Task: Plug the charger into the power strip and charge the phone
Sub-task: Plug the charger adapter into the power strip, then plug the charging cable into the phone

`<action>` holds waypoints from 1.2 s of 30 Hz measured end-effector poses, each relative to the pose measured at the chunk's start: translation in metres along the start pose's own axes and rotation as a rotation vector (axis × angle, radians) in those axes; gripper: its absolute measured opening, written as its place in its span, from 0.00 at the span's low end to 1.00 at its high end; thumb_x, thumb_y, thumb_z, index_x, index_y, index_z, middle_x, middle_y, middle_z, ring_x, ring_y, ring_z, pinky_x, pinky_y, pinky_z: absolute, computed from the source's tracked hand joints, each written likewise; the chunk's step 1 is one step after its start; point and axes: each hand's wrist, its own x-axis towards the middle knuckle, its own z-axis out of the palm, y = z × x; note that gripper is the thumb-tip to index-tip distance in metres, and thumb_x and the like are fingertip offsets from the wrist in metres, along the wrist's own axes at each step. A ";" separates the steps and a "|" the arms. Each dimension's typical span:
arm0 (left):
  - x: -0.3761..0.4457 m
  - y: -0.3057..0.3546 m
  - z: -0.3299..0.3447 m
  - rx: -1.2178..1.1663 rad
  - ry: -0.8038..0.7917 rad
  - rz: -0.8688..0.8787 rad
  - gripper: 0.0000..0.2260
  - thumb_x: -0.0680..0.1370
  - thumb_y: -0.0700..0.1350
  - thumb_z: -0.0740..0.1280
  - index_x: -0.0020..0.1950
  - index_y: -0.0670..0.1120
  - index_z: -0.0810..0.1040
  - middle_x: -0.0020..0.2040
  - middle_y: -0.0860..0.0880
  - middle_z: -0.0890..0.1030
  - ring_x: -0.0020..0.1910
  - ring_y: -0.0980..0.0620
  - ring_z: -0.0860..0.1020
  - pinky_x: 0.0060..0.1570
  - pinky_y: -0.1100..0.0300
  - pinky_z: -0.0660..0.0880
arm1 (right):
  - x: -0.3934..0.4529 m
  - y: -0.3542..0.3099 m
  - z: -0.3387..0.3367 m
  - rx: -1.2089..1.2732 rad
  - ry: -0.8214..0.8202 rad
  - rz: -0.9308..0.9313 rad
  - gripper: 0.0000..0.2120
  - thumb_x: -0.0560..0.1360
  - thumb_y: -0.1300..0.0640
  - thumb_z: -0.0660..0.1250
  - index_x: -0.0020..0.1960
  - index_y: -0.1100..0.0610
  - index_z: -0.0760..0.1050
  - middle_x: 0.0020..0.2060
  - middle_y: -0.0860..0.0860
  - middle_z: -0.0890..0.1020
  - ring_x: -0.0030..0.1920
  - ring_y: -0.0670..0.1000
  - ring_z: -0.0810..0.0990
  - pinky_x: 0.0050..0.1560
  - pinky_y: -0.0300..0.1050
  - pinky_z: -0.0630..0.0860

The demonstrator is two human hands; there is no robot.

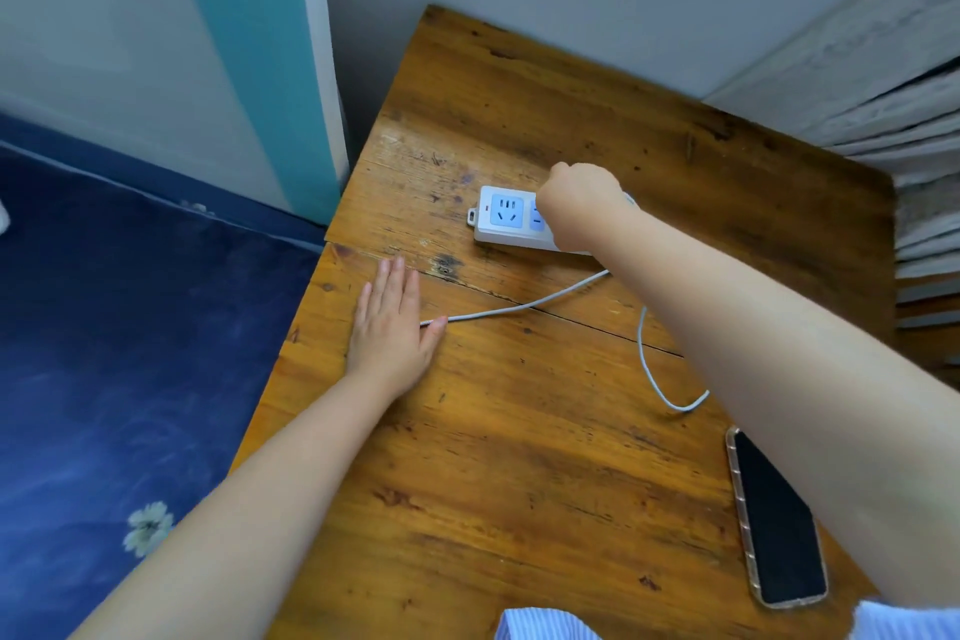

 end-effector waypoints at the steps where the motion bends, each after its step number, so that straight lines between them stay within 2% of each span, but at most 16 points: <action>1: -0.005 -0.004 -0.004 0.014 -0.017 0.021 0.28 0.79 0.53 0.55 0.75 0.43 0.51 0.78 0.45 0.48 0.77 0.48 0.45 0.75 0.53 0.44 | -0.001 0.000 0.000 -0.005 -0.006 0.001 0.16 0.73 0.61 0.66 0.61 0.60 0.73 0.41 0.56 0.69 0.39 0.53 0.70 0.23 0.40 0.60; 4: -0.028 -0.014 -0.013 0.092 0.016 0.017 0.24 0.77 0.50 0.60 0.72 0.44 0.62 0.74 0.43 0.62 0.73 0.45 0.58 0.72 0.51 0.59 | -0.004 0.001 -0.002 0.001 -0.023 0.002 0.16 0.73 0.61 0.66 0.61 0.59 0.73 0.44 0.56 0.73 0.41 0.53 0.71 0.32 0.41 0.68; 7: -0.049 -0.017 -0.019 0.156 0.003 -0.062 0.16 0.77 0.48 0.61 0.62 0.43 0.71 0.60 0.43 0.74 0.60 0.44 0.72 0.57 0.51 0.71 | -0.011 0.000 0.000 -0.121 0.016 -0.040 0.15 0.74 0.63 0.64 0.61 0.60 0.72 0.54 0.58 0.76 0.50 0.56 0.74 0.42 0.46 0.69; 10: -0.057 -0.018 -0.023 0.169 -0.079 -0.116 0.11 0.78 0.46 0.58 0.55 0.41 0.73 0.53 0.42 0.77 0.52 0.42 0.76 0.47 0.50 0.75 | -0.020 -0.004 0.003 -0.274 0.149 -0.075 0.14 0.74 0.61 0.63 0.60 0.59 0.73 0.56 0.58 0.75 0.58 0.58 0.69 0.57 0.53 0.69; 13: -0.057 -0.016 -0.024 0.196 -0.109 -0.137 0.10 0.79 0.44 0.56 0.52 0.39 0.73 0.52 0.41 0.78 0.49 0.40 0.77 0.41 0.52 0.72 | -0.038 -0.019 0.013 -0.087 0.313 -0.098 0.11 0.73 0.64 0.61 0.55 0.61 0.76 0.56 0.59 0.75 0.61 0.59 0.67 0.66 0.59 0.61; 16: -0.059 -0.009 -0.025 0.167 -0.185 -0.184 0.09 0.78 0.43 0.58 0.50 0.40 0.73 0.49 0.41 0.78 0.49 0.40 0.76 0.41 0.54 0.71 | -0.075 -0.040 0.044 0.265 0.420 -0.082 0.11 0.70 0.67 0.61 0.50 0.65 0.77 0.54 0.62 0.77 0.60 0.60 0.69 0.62 0.56 0.64; 18: -0.062 0.001 -0.023 -0.033 -0.219 -0.223 0.04 0.77 0.42 0.61 0.46 0.43 0.72 0.44 0.43 0.77 0.45 0.43 0.77 0.42 0.57 0.72 | -0.107 -0.047 0.074 0.430 0.527 -0.032 0.07 0.64 0.69 0.67 0.42 0.68 0.78 0.47 0.65 0.81 0.53 0.63 0.76 0.54 0.54 0.72; 19: -0.064 0.006 -0.021 -0.200 -0.238 -0.246 0.01 0.76 0.40 0.62 0.45 0.44 0.71 0.40 0.44 0.76 0.39 0.47 0.78 0.38 0.60 0.72 | -0.124 -0.049 0.089 0.496 0.553 -0.001 0.06 0.60 0.70 0.70 0.37 0.69 0.79 0.41 0.66 0.82 0.47 0.65 0.79 0.49 0.55 0.76; 21: -0.069 0.022 -0.015 -0.546 -0.335 -0.305 0.06 0.75 0.37 0.64 0.41 0.44 0.70 0.29 0.46 0.76 0.22 0.58 0.75 0.22 0.70 0.68 | -0.157 -0.049 0.123 0.614 0.500 0.047 0.05 0.58 0.71 0.72 0.33 0.69 0.79 0.35 0.65 0.83 0.41 0.66 0.81 0.42 0.58 0.79; 22: -0.072 0.031 -0.011 -0.674 -0.402 -0.339 0.09 0.75 0.35 0.64 0.38 0.45 0.69 0.23 0.48 0.75 0.15 0.61 0.72 0.17 0.73 0.64 | -0.171 -0.048 0.140 0.681 0.459 0.080 0.04 0.60 0.71 0.71 0.35 0.69 0.79 0.36 0.64 0.83 0.42 0.66 0.81 0.43 0.59 0.79; 24: -0.076 0.043 -0.003 -0.840 -0.486 -0.411 0.13 0.75 0.34 0.64 0.34 0.46 0.67 0.16 0.53 0.74 0.14 0.63 0.71 0.15 0.76 0.63 | -0.191 -0.046 0.171 0.793 0.374 0.162 0.04 0.67 0.69 0.69 0.41 0.68 0.80 0.42 0.63 0.83 0.48 0.64 0.80 0.50 0.57 0.77; 27: -0.077 0.065 0.016 -0.967 -0.538 -0.472 0.12 0.75 0.34 0.65 0.34 0.46 0.69 0.19 0.52 0.78 0.17 0.63 0.76 0.18 0.74 0.71 | -0.218 -0.035 0.209 0.928 0.282 0.292 0.10 0.74 0.63 0.63 0.52 0.65 0.79 0.51 0.59 0.82 0.57 0.58 0.75 0.59 0.49 0.71; 30: -0.083 0.093 0.036 -1.029 -0.559 -0.497 0.11 0.77 0.36 0.63 0.35 0.46 0.70 0.18 0.53 0.79 0.19 0.62 0.78 0.19 0.73 0.73 | -0.240 -0.021 0.230 1.078 0.254 0.351 0.11 0.76 0.61 0.61 0.55 0.63 0.78 0.52 0.58 0.82 0.56 0.55 0.76 0.59 0.44 0.70; 34: -0.086 0.123 0.055 -1.079 -0.465 -0.623 0.15 0.80 0.47 0.56 0.36 0.45 0.71 0.18 0.52 0.79 0.17 0.61 0.77 0.16 0.72 0.72 | -0.254 -0.004 0.249 1.147 0.223 0.333 0.12 0.77 0.60 0.61 0.57 0.60 0.77 0.54 0.55 0.82 0.57 0.52 0.76 0.59 0.42 0.70; 36: -0.087 0.132 0.062 -1.041 -0.320 -0.646 0.16 0.81 0.47 0.54 0.34 0.45 0.71 0.21 0.49 0.78 0.13 0.62 0.73 0.14 0.73 0.70 | -0.254 0.001 0.254 1.142 0.231 0.302 0.12 0.77 0.60 0.61 0.58 0.60 0.77 0.54 0.55 0.82 0.57 0.52 0.76 0.59 0.41 0.70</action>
